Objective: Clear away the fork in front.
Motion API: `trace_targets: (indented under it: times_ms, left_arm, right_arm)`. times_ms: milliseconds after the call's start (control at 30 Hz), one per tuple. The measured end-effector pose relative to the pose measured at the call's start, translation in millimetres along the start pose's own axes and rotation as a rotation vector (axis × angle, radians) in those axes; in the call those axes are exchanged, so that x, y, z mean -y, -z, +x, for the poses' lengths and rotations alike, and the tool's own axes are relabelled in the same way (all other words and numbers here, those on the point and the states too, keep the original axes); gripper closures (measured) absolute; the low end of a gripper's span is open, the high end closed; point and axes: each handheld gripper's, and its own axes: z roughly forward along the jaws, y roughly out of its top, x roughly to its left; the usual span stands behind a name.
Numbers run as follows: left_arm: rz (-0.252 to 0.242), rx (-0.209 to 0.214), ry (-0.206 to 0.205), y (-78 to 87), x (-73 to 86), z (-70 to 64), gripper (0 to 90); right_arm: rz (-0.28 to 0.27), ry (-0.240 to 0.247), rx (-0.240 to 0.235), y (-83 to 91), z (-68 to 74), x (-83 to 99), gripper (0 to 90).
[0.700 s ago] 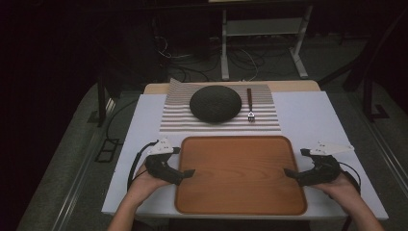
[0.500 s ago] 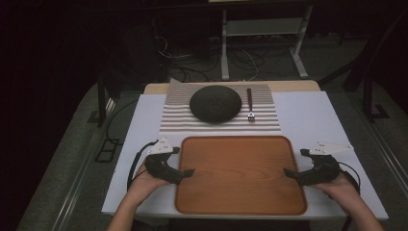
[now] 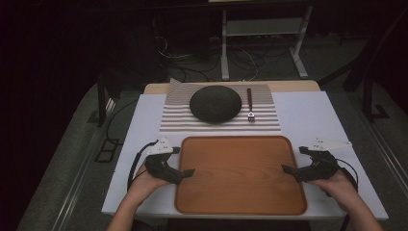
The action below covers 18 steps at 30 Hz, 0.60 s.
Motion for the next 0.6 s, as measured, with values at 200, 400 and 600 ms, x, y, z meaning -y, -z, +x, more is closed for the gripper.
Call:
trace_targets:
  times_ms: [200, 400, 600]
  left_arm:
    - [-0.019, -0.009, -0.002, 2.6, -1.5, -0.6, 0.0]
    - [-0.016, -0.012, -0.006, 3.3, -0.9, 0.2, 0.0]
    - [-0.02, -0.013, 0.001, 3.5, -0.9, 1.7, 0.0]
  right_arm:
    - [-0.003, -0.002, 0.004, -4.4, 0.1, -7.8, 0.0]
    - [0.011, 0.011, 0.006, -10.9, 1.8, -15.6, 0.0]
    - [0.035, 0.018, -0.009, -19.9, 1.1, -21.5, 0.0]
